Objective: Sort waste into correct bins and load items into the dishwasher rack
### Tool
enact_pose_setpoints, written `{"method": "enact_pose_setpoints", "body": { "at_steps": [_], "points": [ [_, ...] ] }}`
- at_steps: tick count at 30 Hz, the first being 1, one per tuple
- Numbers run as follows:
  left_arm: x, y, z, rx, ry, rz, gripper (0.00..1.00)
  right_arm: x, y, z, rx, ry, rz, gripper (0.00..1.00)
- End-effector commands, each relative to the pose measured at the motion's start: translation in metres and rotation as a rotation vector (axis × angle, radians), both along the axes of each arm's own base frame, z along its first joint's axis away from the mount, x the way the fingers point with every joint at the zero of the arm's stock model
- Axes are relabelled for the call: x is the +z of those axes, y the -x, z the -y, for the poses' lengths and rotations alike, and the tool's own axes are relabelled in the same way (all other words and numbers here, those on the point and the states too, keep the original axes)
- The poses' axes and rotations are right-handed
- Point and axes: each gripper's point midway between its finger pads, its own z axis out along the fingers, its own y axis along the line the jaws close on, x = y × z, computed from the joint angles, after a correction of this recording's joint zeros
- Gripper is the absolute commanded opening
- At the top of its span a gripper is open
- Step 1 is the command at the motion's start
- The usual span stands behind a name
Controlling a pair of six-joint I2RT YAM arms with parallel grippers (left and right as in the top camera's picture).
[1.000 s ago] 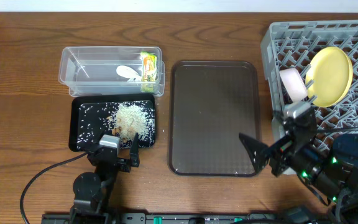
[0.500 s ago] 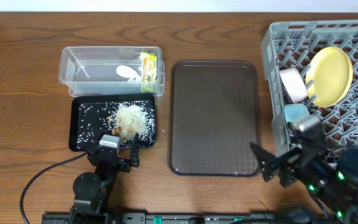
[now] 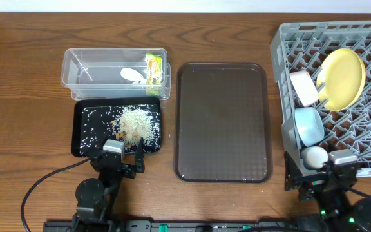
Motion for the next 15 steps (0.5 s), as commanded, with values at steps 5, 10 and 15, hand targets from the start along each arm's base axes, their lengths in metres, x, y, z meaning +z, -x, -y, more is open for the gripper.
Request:
{"method": "enact_pose_setpoints", "body": {
  "at_steps": [5, 10, 15],
  "points": [
    [-0.012, 0.0, 0.001, -0.009, -0.011, -0.022, 0.94, -0.038, -0.023, 0.004, -0.046, -0.044, 0.08, 0.99],
    [-0.012, 0.0, 0.001, -0.009, -0.011, -0.022, 0.94, -0.055, -0.045, 0.0, -0.038, -0.065, 0.153, 0.99],
    [-0.012, 0.0, 0.001, -0.009, -0.011, -0.022, 0.94, -0.079, -0.06, -0.002, -0.036, -0.073, 0.197, 0.99]
  ]
}}
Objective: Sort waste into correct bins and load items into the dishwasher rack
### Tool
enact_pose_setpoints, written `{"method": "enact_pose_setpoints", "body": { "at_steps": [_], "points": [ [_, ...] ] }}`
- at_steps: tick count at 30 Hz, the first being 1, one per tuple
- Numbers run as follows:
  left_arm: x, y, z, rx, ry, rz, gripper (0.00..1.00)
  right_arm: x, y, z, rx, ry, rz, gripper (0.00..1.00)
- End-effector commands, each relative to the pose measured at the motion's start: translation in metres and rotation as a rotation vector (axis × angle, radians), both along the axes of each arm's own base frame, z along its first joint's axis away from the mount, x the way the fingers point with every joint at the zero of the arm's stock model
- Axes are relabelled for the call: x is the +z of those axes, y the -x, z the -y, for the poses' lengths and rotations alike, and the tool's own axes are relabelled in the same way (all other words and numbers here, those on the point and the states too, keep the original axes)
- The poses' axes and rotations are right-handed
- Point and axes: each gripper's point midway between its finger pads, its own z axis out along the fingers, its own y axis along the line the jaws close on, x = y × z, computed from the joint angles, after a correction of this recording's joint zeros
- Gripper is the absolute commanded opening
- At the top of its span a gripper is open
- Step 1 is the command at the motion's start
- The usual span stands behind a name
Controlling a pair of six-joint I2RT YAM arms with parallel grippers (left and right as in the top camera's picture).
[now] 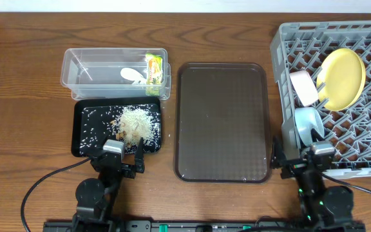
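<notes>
The grey dishwasher rack [359, 138] on the right holds a yellow plate [342, 77], a white cup [303, 88] and a pale blue cup [308, 121]. A clear bin [95, 72] at the back left holds a white spoon [132, 75] and a yellow-green wrapper [154, 68]. The black tray [82, 125] in front of it carries rice scraps [136, 122]. My left gripper [122, 143] sits at that tray's near edge. My right gripper [311, 138] is at the rack's near-left corner, just below the blue cup. The wrists hide the fingers of both.
A brown serving tray [222, 121] lies in the middle between the bins and the rack. Black cables run along the table's near edge beside both arm bases.
My right arm has moved left, from the rack's near edge to its near-left corner. The white round item seen there is now covered by the wrist. The left arm has not moved.
</notes>
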Motion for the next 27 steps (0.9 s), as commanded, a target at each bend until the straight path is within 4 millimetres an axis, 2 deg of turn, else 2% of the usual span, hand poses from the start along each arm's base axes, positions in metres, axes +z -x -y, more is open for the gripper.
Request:
{"method": "enact_pose_setpoints", "body": {
  "at_steps": [1, 4, 27],
  "points": [
    [-0.012, 0.0, 0.001, -0.009, -0.011, -0.022, 0.94, -0.018, -0.007, 0.003, -0.02, -0.013, 0.005, 0.99],
    [-0.012, 0.0, 0.001, -0.009, -0.011, -0.022, 0.95, -0.035, -0.01, 0.005, -0.033, -0.01, -0.012, 0.99],
    [-0.012, 0.0, 0.001, -0.009, -0.011, -0.022, 0.94, -0.033, -0.011, 0.008, -0.046, -0.01, -0.005, 0.99]
  ]
}}
